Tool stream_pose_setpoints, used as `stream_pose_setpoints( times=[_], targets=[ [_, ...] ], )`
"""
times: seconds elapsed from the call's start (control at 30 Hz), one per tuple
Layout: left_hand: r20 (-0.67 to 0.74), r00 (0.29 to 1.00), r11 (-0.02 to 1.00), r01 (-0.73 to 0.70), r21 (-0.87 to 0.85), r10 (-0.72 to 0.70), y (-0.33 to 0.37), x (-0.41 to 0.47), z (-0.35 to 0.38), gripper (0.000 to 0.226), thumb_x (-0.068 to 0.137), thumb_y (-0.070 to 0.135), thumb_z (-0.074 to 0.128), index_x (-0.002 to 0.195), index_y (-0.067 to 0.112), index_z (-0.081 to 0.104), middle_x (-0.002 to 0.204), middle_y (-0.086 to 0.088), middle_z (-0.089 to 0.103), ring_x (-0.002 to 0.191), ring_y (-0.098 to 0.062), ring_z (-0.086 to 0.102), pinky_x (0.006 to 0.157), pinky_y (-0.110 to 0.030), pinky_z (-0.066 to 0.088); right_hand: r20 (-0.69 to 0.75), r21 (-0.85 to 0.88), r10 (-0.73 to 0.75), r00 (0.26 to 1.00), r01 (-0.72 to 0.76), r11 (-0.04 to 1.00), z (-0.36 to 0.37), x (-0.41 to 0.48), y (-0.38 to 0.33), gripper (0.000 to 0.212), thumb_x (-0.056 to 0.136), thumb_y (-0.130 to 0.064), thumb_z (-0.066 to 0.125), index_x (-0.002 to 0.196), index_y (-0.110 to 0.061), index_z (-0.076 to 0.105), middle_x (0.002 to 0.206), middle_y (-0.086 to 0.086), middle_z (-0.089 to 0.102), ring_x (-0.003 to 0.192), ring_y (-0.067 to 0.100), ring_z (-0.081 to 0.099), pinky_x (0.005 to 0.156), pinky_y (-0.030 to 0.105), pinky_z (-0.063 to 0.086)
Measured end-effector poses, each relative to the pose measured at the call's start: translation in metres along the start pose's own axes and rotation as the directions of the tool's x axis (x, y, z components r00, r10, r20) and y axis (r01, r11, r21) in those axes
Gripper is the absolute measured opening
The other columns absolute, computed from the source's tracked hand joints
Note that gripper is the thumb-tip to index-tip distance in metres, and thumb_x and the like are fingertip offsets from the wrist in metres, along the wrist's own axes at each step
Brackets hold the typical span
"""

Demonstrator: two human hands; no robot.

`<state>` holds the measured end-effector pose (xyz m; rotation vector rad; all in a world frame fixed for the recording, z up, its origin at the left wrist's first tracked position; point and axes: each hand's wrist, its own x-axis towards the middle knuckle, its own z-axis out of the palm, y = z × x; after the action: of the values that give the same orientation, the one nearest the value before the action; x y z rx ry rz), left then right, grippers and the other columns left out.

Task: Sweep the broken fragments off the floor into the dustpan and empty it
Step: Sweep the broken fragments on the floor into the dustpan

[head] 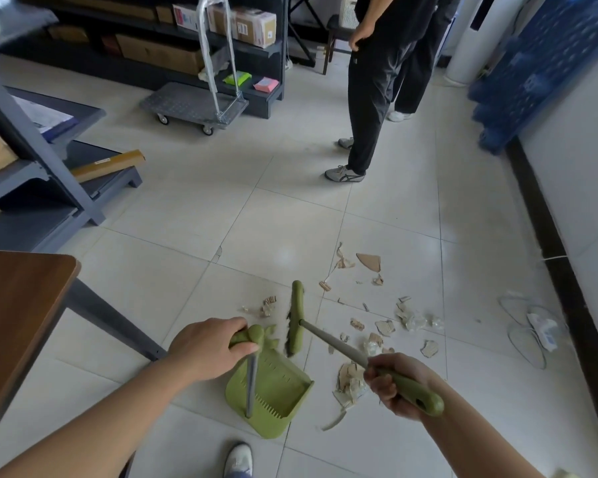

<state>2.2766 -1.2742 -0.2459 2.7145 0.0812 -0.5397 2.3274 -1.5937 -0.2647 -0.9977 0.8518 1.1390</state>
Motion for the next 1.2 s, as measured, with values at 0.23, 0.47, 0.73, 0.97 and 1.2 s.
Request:
stream_pose_setpoints(
  times=[0.23, 0.47, 0.73, 0.97, 1.2],
  targets=[
    [-0.014, 0.999, 0.998, 0.052, 0.02, -0.052, -0.064, 0.018, -0.03, 0.03, 0.089, 0.06, 0.045, 0.101, 0.033, 0.053, 0.085, 0.013, 0.061, 0.08, -0.013, 0.058, 0.067, -0.029, 0.046, 0.144, 0.062, -0.01, 0.99, 0.001, 0.998, 0.104, 0.058, -0.04, 0.023, 0.098, -0.012, 0.038, 0.076, -0.007, 0.043, 0.049, 0.004, 0.043, 0.026, 0.009, 0.041, 0.025, 0.012, 0.032],
    [-0.04, 0.996, 0.996, 0.079, 0.05, -0.077, -0.112, 0.039, -0.048, 0.028, 0.089, 0.062, 0.043, 0.1, 0.038, 0.05, 0.079, 0.014, 0.055, 0.074, -0.014, 0.05, 0.065, -0.03, 0.039, 0.209, 0.167, 0.002, 0.978, -0.038, 0.985, 0.187, 0.131, -0.063, 0.02, 0.099, -0.012, 0.035, 0.084, -0.003, 0.045, 0.049, 0.005, 0.041, 0.025, 0.009, 0.041, 0.025, 0.013, 0.034],
    [-0.052, 0.996, 0.997, 0.079, 0.011, -0.078, -0.141, 0.053, -0.049, 0.03, 0.09, 0.061, 0.043, 0.098, 0.033, 0.049, 0.078, 0.011, 0.058, 0.073, -0.014, 0.054, 0.063, -0.03, 0.041, 0.18, 0.352, 0.003, 0.984, -0.067, 0.934, 0.188, 0.161, -0.074, 0.016, 0.097, -0.009, 0.033, 0.089, -0.001, 0.044, 0.049, 0.005, 0.04, 0.026, 0.01, 0.041, 0.025, 0.013, 0.034],
    [-0.013, 1.0, 1.0, -0.012, 0.015, 0.012, -0.129, 0.062, -0.044, 0.036, 0.09, 0.061, 0.044, 0.105, 0.029, 0.051, 0.079, 0.012, 0.054, 0.074, -0.015, 0.052, 0.064, -0.03, 0.04, 0.12, 0.398, -0.021, 0.992, -0.029, 0.917, 0.124, 0.14, -0.084, 0.007, 0.078, -0.005, 0.043, 0.085, -0.007, 0.041, 0.051, 0.007, 0.043, 0.025, 0.01, 0.042, 0.024, 0.014, 0.034],
    [0.097, 0.984, 0.988, -0.152, 0.04, 0.148, -0.096, 0.074, -0.036, 0.03, 0.09, 0.059, 0.045, 0.094, 0.03, 0.048, 0.085, 0.011, 0.058, 0.078, -0.019, 0.054, 0.062, -0.031, 0.035, 0.022, 0.426, -0.03, 0.999, 0.018, 0.904, 0.06, 0.103, -0.091, 0.008, 0.078, -0.006, 0.047, 0.085, -0.005, 0.043, 0.052, 0.007, 0.045, 0.025, 0.009, 0.042, 0.023, 0.013, 0.034]
  ],
)
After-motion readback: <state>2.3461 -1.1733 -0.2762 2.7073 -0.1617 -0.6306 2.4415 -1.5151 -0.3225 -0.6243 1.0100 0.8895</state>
